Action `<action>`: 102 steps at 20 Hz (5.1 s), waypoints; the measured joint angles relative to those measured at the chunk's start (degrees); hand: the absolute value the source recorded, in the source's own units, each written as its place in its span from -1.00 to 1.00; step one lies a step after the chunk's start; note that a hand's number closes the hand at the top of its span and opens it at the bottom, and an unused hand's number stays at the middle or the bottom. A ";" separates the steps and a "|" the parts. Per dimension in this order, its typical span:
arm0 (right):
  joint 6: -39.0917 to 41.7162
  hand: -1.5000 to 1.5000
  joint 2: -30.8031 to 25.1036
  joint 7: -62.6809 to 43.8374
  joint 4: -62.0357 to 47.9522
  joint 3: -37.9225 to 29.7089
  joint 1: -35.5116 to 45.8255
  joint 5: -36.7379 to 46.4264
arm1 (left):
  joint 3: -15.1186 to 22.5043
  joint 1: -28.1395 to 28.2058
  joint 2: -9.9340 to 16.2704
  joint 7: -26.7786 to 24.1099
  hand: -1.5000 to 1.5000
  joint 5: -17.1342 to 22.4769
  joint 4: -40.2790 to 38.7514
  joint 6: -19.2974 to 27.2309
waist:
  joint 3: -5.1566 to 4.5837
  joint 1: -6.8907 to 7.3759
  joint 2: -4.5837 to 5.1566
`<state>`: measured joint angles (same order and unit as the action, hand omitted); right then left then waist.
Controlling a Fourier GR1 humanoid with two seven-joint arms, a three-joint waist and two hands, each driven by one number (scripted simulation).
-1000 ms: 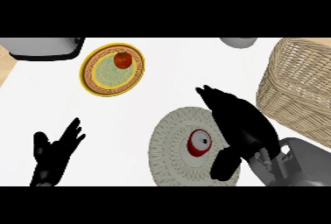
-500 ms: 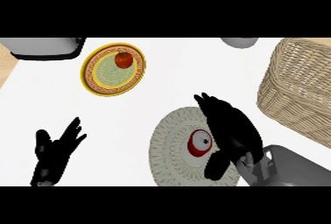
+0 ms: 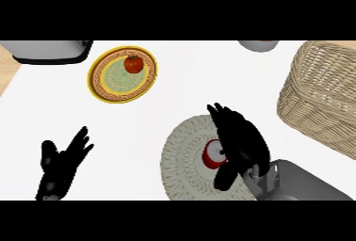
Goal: Pick the can from the placemat and place it in the basket
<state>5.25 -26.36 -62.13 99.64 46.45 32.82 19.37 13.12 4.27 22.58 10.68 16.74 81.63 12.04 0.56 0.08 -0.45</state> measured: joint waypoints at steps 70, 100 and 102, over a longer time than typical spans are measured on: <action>-15.69 1.00 22.93 -2.17 -0.07 -36.31 7.95 49.30 | -6.43 3.45 -3.77 2.20 0.00 -4.73 2.53 -4.92 | -0.14 -1.30 -0.39; -9.82 1.00 6.00 13.18 -11.50 -72.85 8.56 31.20 | -7.86 2.11 -5.45 2.79 0.00 -6.76 2.13 -7.15 | -0.07 0.22 0.22; -12.69 1.00 6.30 15.59 -13.91 -74.35 7.98 29.36 | -8.14 1.93 -5.52 2.33 0.00 -6.89 1.59 -7.52 | -0.05 0.29 0.22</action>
<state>-7.44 -20.05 -46.54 85.73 -27.91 40.80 48.73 4.99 6.20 17.06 13.01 9.85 83.22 4.52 0.51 0.37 -0.23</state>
